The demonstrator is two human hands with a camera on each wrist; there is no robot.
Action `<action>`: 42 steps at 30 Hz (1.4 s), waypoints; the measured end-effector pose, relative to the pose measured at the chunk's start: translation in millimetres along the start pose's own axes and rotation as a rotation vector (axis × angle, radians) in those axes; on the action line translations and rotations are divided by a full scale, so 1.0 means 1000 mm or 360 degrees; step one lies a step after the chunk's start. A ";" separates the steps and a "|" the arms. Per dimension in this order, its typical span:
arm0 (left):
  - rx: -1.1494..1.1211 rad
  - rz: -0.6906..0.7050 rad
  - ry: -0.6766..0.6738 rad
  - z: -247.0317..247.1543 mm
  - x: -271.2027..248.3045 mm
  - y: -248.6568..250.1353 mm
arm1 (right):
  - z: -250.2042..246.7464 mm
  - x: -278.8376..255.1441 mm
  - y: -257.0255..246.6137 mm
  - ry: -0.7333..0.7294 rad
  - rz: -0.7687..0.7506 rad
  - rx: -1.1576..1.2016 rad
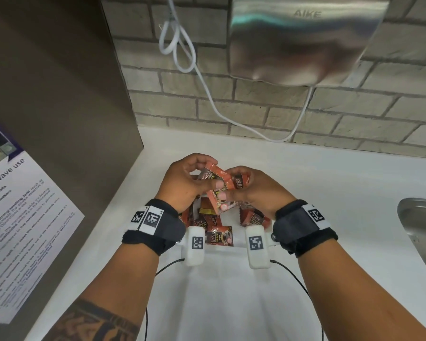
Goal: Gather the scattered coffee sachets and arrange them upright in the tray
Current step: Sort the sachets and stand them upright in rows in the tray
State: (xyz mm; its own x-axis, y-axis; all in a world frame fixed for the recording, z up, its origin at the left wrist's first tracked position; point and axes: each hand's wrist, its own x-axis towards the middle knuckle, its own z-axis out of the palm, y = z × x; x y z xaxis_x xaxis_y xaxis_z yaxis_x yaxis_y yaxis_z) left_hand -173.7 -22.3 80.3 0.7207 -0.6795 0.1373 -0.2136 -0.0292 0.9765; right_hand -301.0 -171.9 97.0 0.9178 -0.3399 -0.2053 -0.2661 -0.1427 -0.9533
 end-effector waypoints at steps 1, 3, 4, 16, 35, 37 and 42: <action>-0.0006 -0.0004 -0.0034 0.002 -0.001 0.001 | 0.001 0.000 -0.001 -0.0006 -0.0007 0.0059; -0.0048 -0.0007 -0.0047 0.005 -0.002 0.002 | 0.005 -0.002 -0.001 -0.0075 -0.0014 0.0188; -0.0076 -0.0002 -0.0029 0.006 -0.003 0.003 | 0.006 -0.004 -0.001 -0.0098 -0.0026 0.0237; -0.0109 0.0026 -0.0117 0.002 -0.015 0.014 | 0.003 -0.004 -0.001 0.0079 -0.0055 0.0681; 0.1018 0.0581 -0.0681 0.024 -0.004 0.041 | 0.013 -0.009 -0.031 -0.0142 0.0129 0.0951; 0.1057 0.0587 -0.0650 0.023 -0.001 0.043 | 0.010 -0.010 -0.032 -0.0158 0.0183 0.0942; 0.1232 0.0629 -0.0547 0.023 0.006 0.050 | 0.010 -0.013 -0.036 0.0041 0.0156 0.0628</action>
State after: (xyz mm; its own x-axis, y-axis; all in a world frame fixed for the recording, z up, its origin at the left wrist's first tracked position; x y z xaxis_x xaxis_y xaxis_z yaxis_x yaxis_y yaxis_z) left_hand -195.4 -45.1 125.6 0.2939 -0.9203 0.2583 -0.8705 -0.1461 0.4699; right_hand -300.7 -152.8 132.1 0.8848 -0.3579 -0.2983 -0.2136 0.2575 -0.9424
